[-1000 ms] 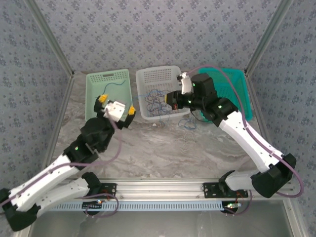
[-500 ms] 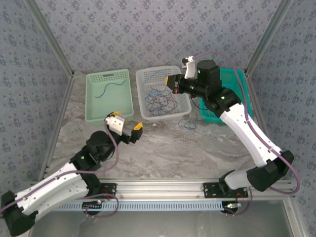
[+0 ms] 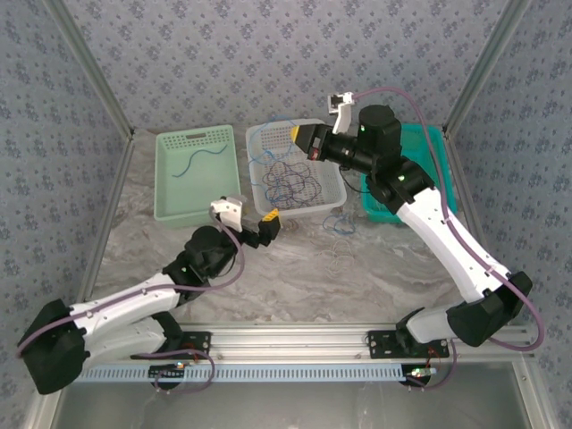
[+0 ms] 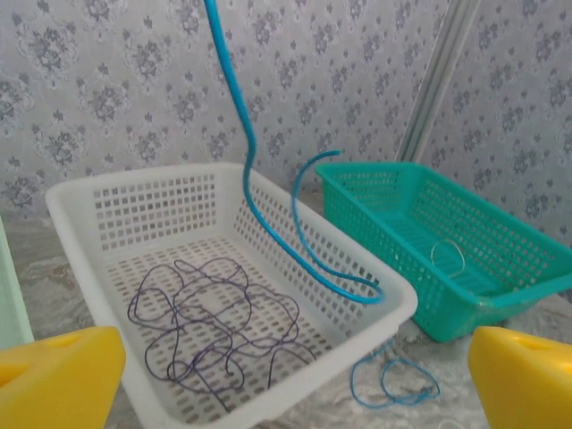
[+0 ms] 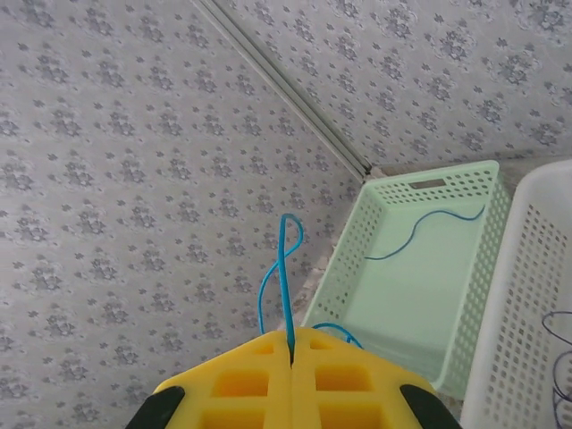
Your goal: Untangle the cables
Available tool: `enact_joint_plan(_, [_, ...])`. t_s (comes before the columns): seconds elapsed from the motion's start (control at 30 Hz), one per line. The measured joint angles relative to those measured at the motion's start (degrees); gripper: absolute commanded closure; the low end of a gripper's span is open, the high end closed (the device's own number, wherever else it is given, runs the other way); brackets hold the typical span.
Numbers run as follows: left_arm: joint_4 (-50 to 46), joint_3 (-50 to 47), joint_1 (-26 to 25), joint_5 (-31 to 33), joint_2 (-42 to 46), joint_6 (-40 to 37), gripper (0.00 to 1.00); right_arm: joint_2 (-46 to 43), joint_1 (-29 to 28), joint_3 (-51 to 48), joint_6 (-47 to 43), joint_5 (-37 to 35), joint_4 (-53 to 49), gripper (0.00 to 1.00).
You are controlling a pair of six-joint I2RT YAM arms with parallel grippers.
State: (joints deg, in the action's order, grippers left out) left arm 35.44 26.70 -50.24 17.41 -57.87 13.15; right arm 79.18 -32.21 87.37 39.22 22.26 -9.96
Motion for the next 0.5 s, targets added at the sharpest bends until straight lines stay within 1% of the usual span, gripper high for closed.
enact_joint_plan(0.27, [7.67, 0.15, 0.57, 1.49, -6.58, 0.02, 0.08, 0.00, -1.42, 0.00, 2.62, 0.79, 3.82, 1.00])
enact_joint_plan(0.5, [13.99, 0.85, 1.14, 1.77, -8.00, 0.02, 0.09, 0.00, -1.70, 0.00, 3.65, 1.01, 4.79, 1.00])
